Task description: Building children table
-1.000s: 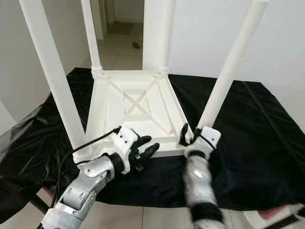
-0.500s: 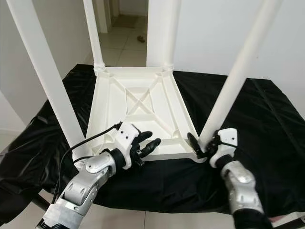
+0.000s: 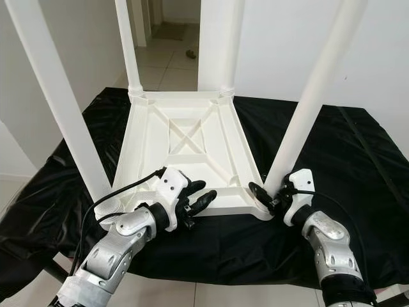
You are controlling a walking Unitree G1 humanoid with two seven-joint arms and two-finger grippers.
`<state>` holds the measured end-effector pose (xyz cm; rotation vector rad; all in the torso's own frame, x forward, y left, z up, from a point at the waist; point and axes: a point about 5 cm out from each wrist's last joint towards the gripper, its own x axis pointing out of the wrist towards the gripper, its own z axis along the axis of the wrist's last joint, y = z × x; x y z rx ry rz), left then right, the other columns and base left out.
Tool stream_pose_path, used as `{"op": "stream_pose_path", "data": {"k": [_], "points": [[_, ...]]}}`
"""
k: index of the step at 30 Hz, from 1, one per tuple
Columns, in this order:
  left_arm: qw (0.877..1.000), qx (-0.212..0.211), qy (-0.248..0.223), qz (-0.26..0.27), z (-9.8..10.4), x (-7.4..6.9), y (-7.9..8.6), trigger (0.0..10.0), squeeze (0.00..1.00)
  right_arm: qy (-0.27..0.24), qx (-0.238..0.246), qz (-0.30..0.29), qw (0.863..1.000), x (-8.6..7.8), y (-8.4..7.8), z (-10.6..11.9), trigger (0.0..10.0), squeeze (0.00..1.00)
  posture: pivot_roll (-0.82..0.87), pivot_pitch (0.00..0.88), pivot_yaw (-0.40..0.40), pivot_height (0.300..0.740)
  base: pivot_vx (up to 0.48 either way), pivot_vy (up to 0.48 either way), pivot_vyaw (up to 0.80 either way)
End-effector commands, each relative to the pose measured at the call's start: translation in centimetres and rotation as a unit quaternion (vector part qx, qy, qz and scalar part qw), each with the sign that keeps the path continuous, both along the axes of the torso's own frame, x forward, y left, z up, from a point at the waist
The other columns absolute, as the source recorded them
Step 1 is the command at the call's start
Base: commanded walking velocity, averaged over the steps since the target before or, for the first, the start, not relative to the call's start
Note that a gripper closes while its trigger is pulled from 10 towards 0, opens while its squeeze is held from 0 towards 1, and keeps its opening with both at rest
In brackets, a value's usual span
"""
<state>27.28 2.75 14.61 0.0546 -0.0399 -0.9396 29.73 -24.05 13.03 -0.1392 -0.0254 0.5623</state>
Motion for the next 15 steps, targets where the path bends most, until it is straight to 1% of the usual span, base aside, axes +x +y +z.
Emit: {"op": "stream_pose_path", "data": {"k": [1,2,4,6,7,8,11,12,14,15], "points": [[1.000,0.011,0.004,-0.008,-0.3,-0.3,-0.2,10.0,0.00,0.017,0.008,0.016,1.000,-0.2,1.4,-0.9,0.0,0.00,-0.01,0.000,-0.006,0.740,0.000,0.000,0.00],[1.000,0.011,0.004,-0.008,-0.3,-0.3,-0.2,10.0,0.00,0.017,0.008,0.016,1.000,-0.2,1.4,-0.9,0.0,0.00,-0.01,0.000,-0.006,0.740,0.000,0.000,0.00],[1.000,0.011,0.005,-0.005,-0.5,-0.3,-0.3,10.0,0.00,0.014,0.016,-0.009,1.000,-0.2,2.1,-1.3,0.0,0.00,-0.01,0.000,-0.009,0.740,0.000,0.000,0.00],[1.000,0.013,0.006,0.006,-0.8,-0.1,-0.3,10.0,0.00,0.012,0.027,-0.048,0.998,-0.2,2.9,-1.7,0.0,0.00,-0.01,0.000,-0.011,0.740,0.000,0.000,0.00],[1.000,0.013,0.007,0.009,-0.9,0.0,-0.3,10.0,0.00,0.013,0.032,-0.061,0.998,-0.1,3.1,-1.8,0.0,0.00,-0.01,0.000,-0.013,0.740,0.000,0.000,0.00],[1.000,0.013,0.007,0.009,-0.9,0.0,-0.3,10.0,0.00,0.013,0.032,-0.061,0.998,-0.1,3.1,-1.8,0.0,0.00,-0.01,0.000,-0.013,0.740,0.000,0.000,0.00],[1.000,0.020,0.007,0.022,-1.3,0.2,-0.3,10.0,0.00,0.014,0.037,-0.105,0.994,-0.1,3.8,-2.1,0.0,0.00,-0.01,0.000,-0.016,0.740,0.000,0.000,0.00],[1.000,0.020,0.007,0.022,-1.3,0.2,-0.3,10.0,0.00,0.014,0.037,-0.105,0.994,-0.1,3.8,-2.1,0.0,0.00,-0.01,0.000,-0.016,0.740,0.000,0.000,0.00],[0.999,0.024,0.008,0.026,-1.6,0.3,-0.3,10.0,0.00,0.012,0.050,-0.135,0.989,-0.2,4.5,-2.2,0.0,0.00,-0.02,0.000,-0.015,0.740,0.000,0.000,0.00],[0.999,0.024,0.008,0.026,-1.6,0.3,-0.3,10.0,0.00,0.012,0.050,-0.135,0.989,-0.2,4.5,-2.2,0.0,0.00,-0.02,0.000,-0.015,0.740,0.000,0.000,0.00]]}}
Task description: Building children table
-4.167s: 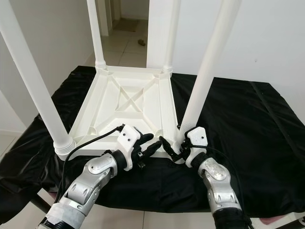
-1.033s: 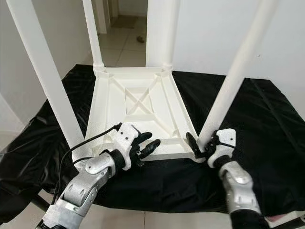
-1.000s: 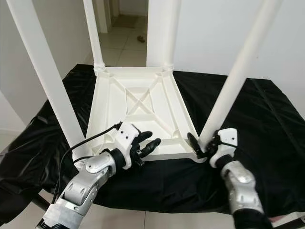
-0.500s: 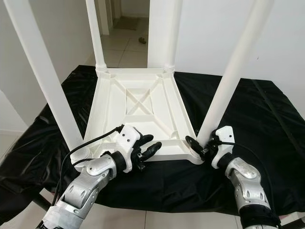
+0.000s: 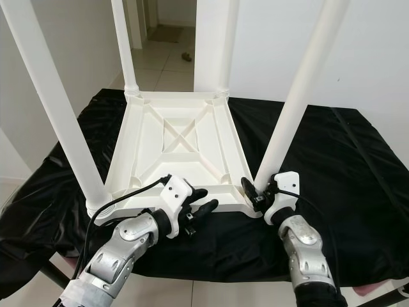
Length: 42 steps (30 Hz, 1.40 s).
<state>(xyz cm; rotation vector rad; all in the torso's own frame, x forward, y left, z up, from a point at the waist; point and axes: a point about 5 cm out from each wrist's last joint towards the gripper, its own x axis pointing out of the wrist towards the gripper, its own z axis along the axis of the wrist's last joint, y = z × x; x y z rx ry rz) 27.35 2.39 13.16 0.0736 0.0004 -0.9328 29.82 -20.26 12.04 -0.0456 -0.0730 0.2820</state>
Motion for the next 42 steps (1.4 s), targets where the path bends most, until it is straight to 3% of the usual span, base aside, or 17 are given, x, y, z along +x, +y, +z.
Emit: {"op": "stream_pose_path", "data": {"k": [1,3,11,17,22,23,26,29,30,42], "points": [[1.000,0.009,-0.005,0.024,-0.2,0.3,0.0,10.0,0.00,0.030,0.005,-0.020,0.999,-0.2,1.4,-1.4,0.0,0.00,-0.02,0.000,-0.015,0.740,0.000,0.000,0.00],[1.000,0.010,-0.007,0.027,-0.2,0.5,-0.1,10.0,0.00,0.031,0.005,-0.059,0.998,-0.2,2.8,-1.6,0.0,0.00,-0.02,0.000,-0.015,0.740,0.000,0.000,0.00],[0.999,0.011,-0.022,0.035,0.3,1.4,0.3,10.0,0.00,0.045,0.024,-0.166,0.985,-1.0,5.8,-2.0,0.0,0.00,-0.01,0.000,-0.021,0.740,0.000,0.000,0.00],[0.999,0.012,-0.028,0.039,0.5,1.7,0.5,10.0,0.00,0.057,0.019,-0.161,0.985,-0.9,7.3,-2.0,0.0,0.00,-0.01,0.000,-0.025,0.740,0.000,0.000,0.00],[0.998,0.011,-0.034,0.043,0.7,2.1,0.7,10.0,0.00,0.059,0.031,-0.183,0.981,-0.9,6.9,-1.8,0.0,0.00,-0.01,0.000,-0.030,0.740,0.000,0.000,0.00],[0.998,0.011,-0.036,0.044,0.8,2.1,0.7,10.0,0.00,0.072,0.037,-0.187,0.979,-0.9,7.0,-2.0,10.0,0.00,-0.01,0.000,-0.030,0.740,0.000,0.000,0.00],[0.998,0.010,-0.038,0.045,0.9,2.2,0.8,10.0,0.00,0.095,0.039,-0.194,0.976,-0.9,7.2,-2.3,10.0,0.00,-0.01,0.000,-0.029,0.740,0.000,0.000,0.00],[0.998,0.008,-0.038,0.045,0.9,2.1,0.8,10.0,0.00,0.080,0.029,-0.191,0.978,-1.0,7.2,-2.0,10.0,0.02,-0.01,0.000,-0.026,0.740,0.000,0.000,0.00],[0.998,0.007,-0.038,0.044,0.9,2.1,0.7,10.0,0.00,0.075,0.039,-0.179,0.980,-1.1,7.3,-1.8,10.0,1.00,-0.01,0.000,-0.026,0.740,0.000,0.000,0.00],[0.998,0.002,-0.042,0.046,1.3,2.3,0.6,10.0,0.00,0.031,0.056,-0.122,0.991,-1.0,7.1,-0.1,10.0,1.00,-0.02,0.000,-0.024,0.740,0.000,0.000,0.00]]}}
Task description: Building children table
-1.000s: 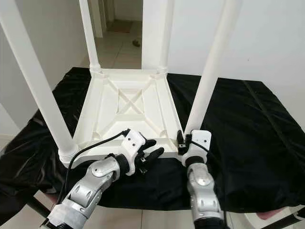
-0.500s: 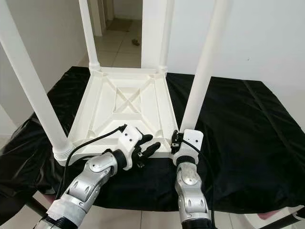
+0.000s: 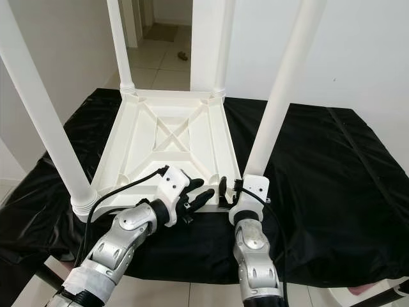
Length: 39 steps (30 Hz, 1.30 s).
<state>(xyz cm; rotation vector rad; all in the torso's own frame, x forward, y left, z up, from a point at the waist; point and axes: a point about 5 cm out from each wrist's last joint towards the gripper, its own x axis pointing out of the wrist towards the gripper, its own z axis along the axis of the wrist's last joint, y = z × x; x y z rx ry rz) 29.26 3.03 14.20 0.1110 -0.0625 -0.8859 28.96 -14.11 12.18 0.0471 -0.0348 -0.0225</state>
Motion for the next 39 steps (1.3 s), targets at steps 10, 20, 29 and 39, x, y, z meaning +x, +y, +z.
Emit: {"op": "stream_pose_path", "data": {"k": [10,20,29,39], "points": [[1.000,-0.003,-0.007,0.020,0.5,0.3,-0.1,10.0,0.00,-0.039,0.010,0.167,0.985,0.0,-3.0,1.9,10.0,0.00,-0.03,0.000,-0.015,0.740,0.000,0.000,0.00],[1.000,-0.002,-0.009,0.009,0.8,0.4,-0.1,10.0,0.00,-0.015,-0.115,0.314,0.942,0.4,-6.4,2.7,10.0,0.00,-0.03,0.000,0.001,0.740,0.000,0.000,0.00],[1.000,-0.004,-0.010,0.011,1.0,0.3,0.0,10.0,0.00,0.028,-0.149,0.368,0.917,0.5,-6.9,1.1,0.0,0.00,-0.01,0.000,-0.008,0.740,0.000,0.000,0.00],[1.000,-0.003,-0.010,0.010,1.0,0.3,-0.2,10.0,0.00,0.033,-0.146,0.373,0.916,0.2,-7.2,0.4,0.0,0.00,-0.02,0.000,-0.003,0.740,0.000,0.000,0.00]]}}
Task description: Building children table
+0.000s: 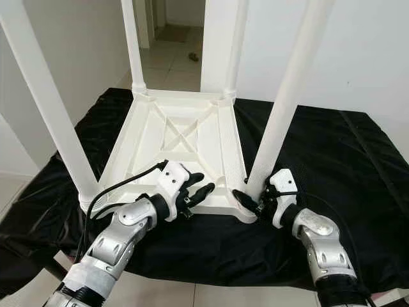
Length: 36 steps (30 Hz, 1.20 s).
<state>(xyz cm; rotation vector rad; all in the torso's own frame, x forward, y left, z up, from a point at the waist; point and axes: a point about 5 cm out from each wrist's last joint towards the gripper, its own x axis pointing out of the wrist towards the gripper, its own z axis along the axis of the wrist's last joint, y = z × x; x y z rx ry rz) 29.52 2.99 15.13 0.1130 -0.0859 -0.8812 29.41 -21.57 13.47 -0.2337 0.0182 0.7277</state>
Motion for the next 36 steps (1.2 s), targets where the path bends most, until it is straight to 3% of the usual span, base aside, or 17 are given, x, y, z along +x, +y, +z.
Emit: {"op": "stream_pose_path", "data": {"k": [1,7,10,12,13,15,16,19,21,22,23,24,25,27,29,30,36], "points": [[1.000,0.001,0.000,0.008,0.1,0.0,-0.1,10.0,0.00,0.014,-0.010,0.008,1.000,-0.2,0.3,-0.9,0.0,0.00,-0.02,0.000,-0.003,0.740,0.000,0.000,0.00],[1.000,0.001,0.000,0.004,0.1,0.0,-0.2,10.0,0.00,0.020,0.046,-0.054,0.997,-0.4,0.3,-1.5,0.0,0.00,-0.02,0.000,-0.010,0.740,0.000,0.000,0.00],[1.000,0.001,0.001,0.004,0.1,-0.1,-0.3,10.0,0.00,0.019,0.048,-0.066,0.996,-0.4,0.3,-1.7,0.0,0.00,-0.02,0.000,-0.010,0.740,0.000,0.000,0.00],[1.000,0.000,0.001,0.003,0.1,-0.1,-0.3,10.0,0.00,0.021,0.059,-0.099,0.993,-0.4,0.6,-2.0,0.0,0.00,-0.02,0.000,-0.014,0.740,0.000,0.000,0.00],[1.000,-0.001,0.001,0.002,0.1,-0.2,-0.5,10.0,0.00,0.023,0.066,-0.154,0.986,-0.5,1.6,-2.7,0.0,0.00,-0.02,0.000,-0.020,0.740,0.000,0.000,0.00],[1.000,-0.001,0.001,0.002,0.1,-0.2,-0.5,10.0,0.00,0.023,0.066,-0.154,0.986,-0.5,1.6,-2.7,0.0,0.00,-0.02,0.000,-0.020,0.740,0.000,0.000,0.00],[1.000,-0.001,0.001,0.001,0.0,-0.2,-0.5,10.0,0.00,0.024,0.079,-0.201,0.976,-0.5,2.1,-2.9,0.0,0.00,-0.02,0.000,-0.020,0.740,0.000,0.000,0.00],[1.000,-0.001,0.001,0.001,0.0,-0.3,-0.5,10.0,0.00,0.025,0.084,-0.243,0.966,-0.5,2.6,-3.1,0.0,0.00,-0.02,0.000,-0.022,0.740,0.000,0.000,0.00],[1.000,-0.001,0.001,0.001,0.0,-0.3,-0.6,10.0,0.00,0.022,0.089,-0.354,0.931,-0.6,3.0,-3.3,0.0,0.00,-0.02,0.000,-0.023,0.740,0.000,0.000,0.00],[1.000,-0.001,0.001,0.001,0.0,-0.3,-0.6,10.0,0.00,0.022,0.089,-0.354,0.931,-0.6,3.0,-3.3,0.0,0.00,-0.02,0.000,-0.023,0.740,0.000,0.000,0.00],[1.000,-0.001,0.001,0.000,0.0,-0.3,-0.6,10.0,0.00,0.020,0.087,-0.385,0.919,-0.8,3.1,-3.4,0.0,0.00,-0.02,0.000,-0.023,0.740,0.000,0.000,0.00],[1.000,-0.001,0.001,0.000,0.0,-0.3,-0.6,10.0,0.00,0.020,0.087,-0.385,0.919,-0.8,3.1,-3.4,0.0,0.00,-0.02,0.000,-0.023,0.740,0.000,0.000,0.00],[1.000,-0.001,0.001,-0.001,0.0,-0.4,-0.6,10.0,0.00,0.018,0.074,-0.413,0.907,-1.1,3.1,-3.5,0.0,0.00,-0.02,0.000,-0.024,0.740,0.000,0.000,0.00],[1.000,-0.001,0.001,-0.001,0.0,-0.4,-0.6,10.0,0.00,0.018,0.074,-0.413,0.907,-1.1,3.1,-3.5,0.0,0.00,-0.02,0.000,-0.024,0.740,0.000,0.000,0.00],[1.000,0.001,0.000,-0.001,0.0,-0.3,-0.6,10.0,0.00,0.019,0.087,-0.470,0.878,-1.7,3.9,-3.7,0.0,0.00,-0.01,0.000,-0.022,0.740,0.000,0.000,0.00],[1.000,0.001,0.000,-0.002,0.0,-0.3,-0.6,10.0,0.00,0.022,0.096,-0.481,0.871,-1.8,4.3,-3.7,0.0,0.00,-0.01,0.000,-0.022,0.740,0.000,0.000,0.00],[1.000,0.001,0.000,-0.006,0.0,-0.4,-0.7,10.0,0.00,0.023,0.105,-0.496,0.862,-1.8,4.2,-3.3,0.0,0.00,-0.02,0.000,-0.019,0.740,0.000,0.000,0.00]]}}
